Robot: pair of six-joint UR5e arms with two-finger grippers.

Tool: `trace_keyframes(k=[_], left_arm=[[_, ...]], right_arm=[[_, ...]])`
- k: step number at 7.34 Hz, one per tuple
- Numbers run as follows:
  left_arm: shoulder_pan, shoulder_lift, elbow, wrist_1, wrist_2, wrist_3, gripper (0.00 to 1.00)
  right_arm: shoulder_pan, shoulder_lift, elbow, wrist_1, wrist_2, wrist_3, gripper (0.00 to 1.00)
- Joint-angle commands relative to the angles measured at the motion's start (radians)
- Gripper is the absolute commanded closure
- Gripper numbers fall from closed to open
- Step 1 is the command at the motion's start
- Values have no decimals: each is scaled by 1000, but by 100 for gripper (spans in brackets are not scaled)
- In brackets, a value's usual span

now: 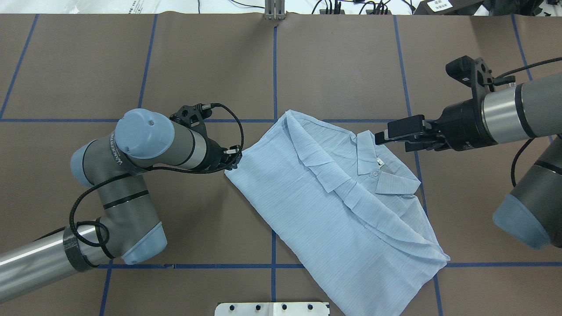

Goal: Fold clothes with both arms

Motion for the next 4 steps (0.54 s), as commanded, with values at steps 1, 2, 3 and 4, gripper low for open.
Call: trace_keyframes(k=[1, 2, 3, 4], left_arm=[[4, -6, 33, -1, 41, 3, 1], [3, -6, 40, 1, 43, 3, 1], [4, -8, 42, 4, 43, 1, 1], [4, -8, 45, 4, 41, -2, 1]], right_arm=[[1, 0, -5, 0, -1, 0, 0], [1, 0, -5, 0, 1, 0, 0], [1, 0, -5, 0, 1, 0, 0], [1, 0, -5, 0, 1, 1, 0]])
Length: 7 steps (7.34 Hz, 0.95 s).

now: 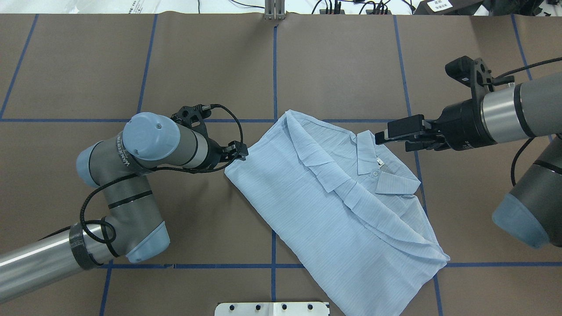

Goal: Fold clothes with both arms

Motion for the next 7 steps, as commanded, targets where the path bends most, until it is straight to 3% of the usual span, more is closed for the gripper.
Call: trace_keyframes(k=[1, 4, 7], left_arm=[[2, -14, 32, 0, 0, -7, 1], [13, -38, 73, -3, 20, -14, 4], [25, -39, 75, -3, 20, -14, 17]], right_arm=[[0, -2, 0, 0, 0, 0, 0], [0, -3, 0, 0, 3, 1, 0], [3, -6, 1, 0, 6, 1, 0]])
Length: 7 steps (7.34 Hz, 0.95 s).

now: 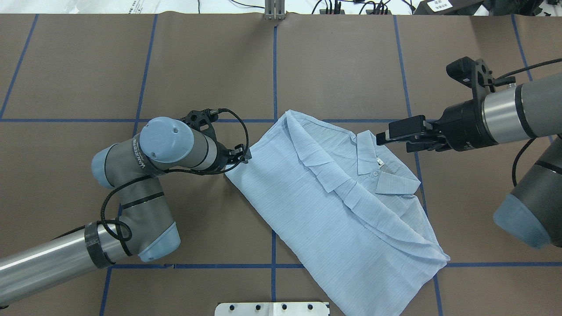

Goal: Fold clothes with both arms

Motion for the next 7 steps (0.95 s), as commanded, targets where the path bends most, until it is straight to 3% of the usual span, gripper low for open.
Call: trace_keyframes(k=[1, 4, 7], left_arm=[[10, 0, 1, -2, 0, 1, 19], [10, -2, 1, 0, 0, 1, 23], [10, -2, 1, 0, -1, 1, 38]], right_arm=[[1, -2, 1, -1, 2, 0, 0], [1, -2, -1, -1, 2, 0, 0], [3, -2, -1, -1, 2, 0, 0]])
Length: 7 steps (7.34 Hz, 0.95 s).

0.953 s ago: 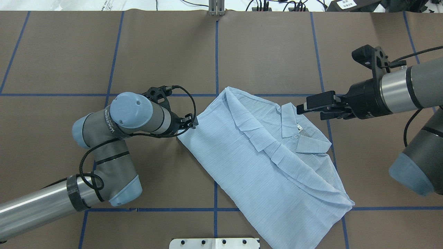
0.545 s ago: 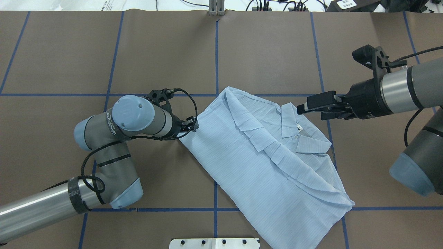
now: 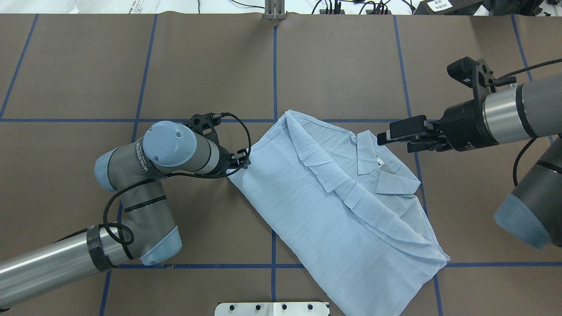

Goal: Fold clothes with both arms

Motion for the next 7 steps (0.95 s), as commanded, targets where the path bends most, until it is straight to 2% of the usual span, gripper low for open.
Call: trace_keyframes(k=[1, 3, 5, 7], left_arm=[[5, 0, 0, 1, 0, 0, 42], [6, 0, -5, 4, -2, 3, 58], [5, 3, -11, 8, -2, 3, 100], [5, 3, -26, 30, -5, 2, 100]], right_arm=[[1, 0, 0, 0, 0, -1, 0], [1, -2, 0, 0, 0, -1, 0], [1, -2, -3, 0, 0, 1, 0], [4, -2, -5, 0, 0, -1, 0]])
